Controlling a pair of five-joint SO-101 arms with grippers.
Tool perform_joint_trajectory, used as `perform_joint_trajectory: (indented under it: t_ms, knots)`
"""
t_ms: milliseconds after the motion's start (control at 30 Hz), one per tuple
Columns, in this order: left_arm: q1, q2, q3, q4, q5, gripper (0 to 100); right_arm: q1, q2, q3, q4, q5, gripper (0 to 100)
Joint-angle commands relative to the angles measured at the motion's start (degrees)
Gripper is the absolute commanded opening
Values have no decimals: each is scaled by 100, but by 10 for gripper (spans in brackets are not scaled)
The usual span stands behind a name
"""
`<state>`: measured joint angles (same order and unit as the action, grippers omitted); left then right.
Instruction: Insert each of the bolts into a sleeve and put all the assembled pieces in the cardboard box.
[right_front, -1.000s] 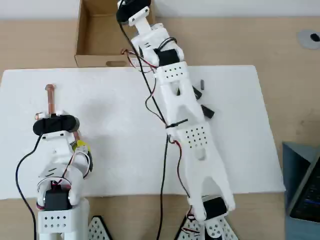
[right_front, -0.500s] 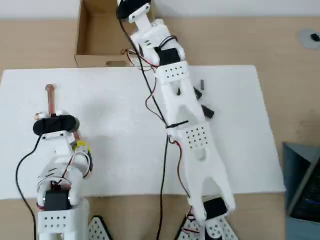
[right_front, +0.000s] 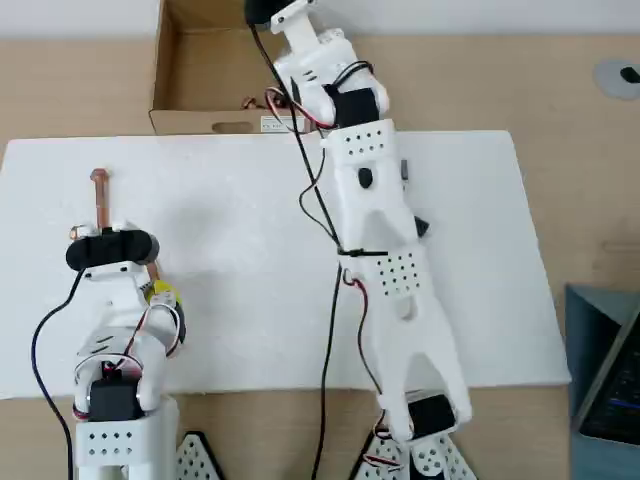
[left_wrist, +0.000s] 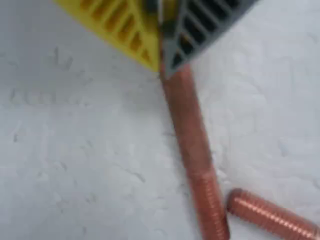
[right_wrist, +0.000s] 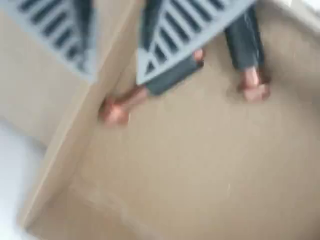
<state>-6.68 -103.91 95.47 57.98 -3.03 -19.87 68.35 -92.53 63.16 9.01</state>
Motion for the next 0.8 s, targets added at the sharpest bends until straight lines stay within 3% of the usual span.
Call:
perform_joint_trajectory:
  t_ms: [0, 667, 767]
  knots:
    - [-44, -40, -26, -44, 18, 3, 163, -743, -277, 501, 26, 9]
    - [-44, -40, -26, -44, 18, 3, 163, -2431, -295, 3895, 26, 9]
    - [-44, -40, -26, -44, 18, 3, 286, -2580, -277, 3930, 26, 9]
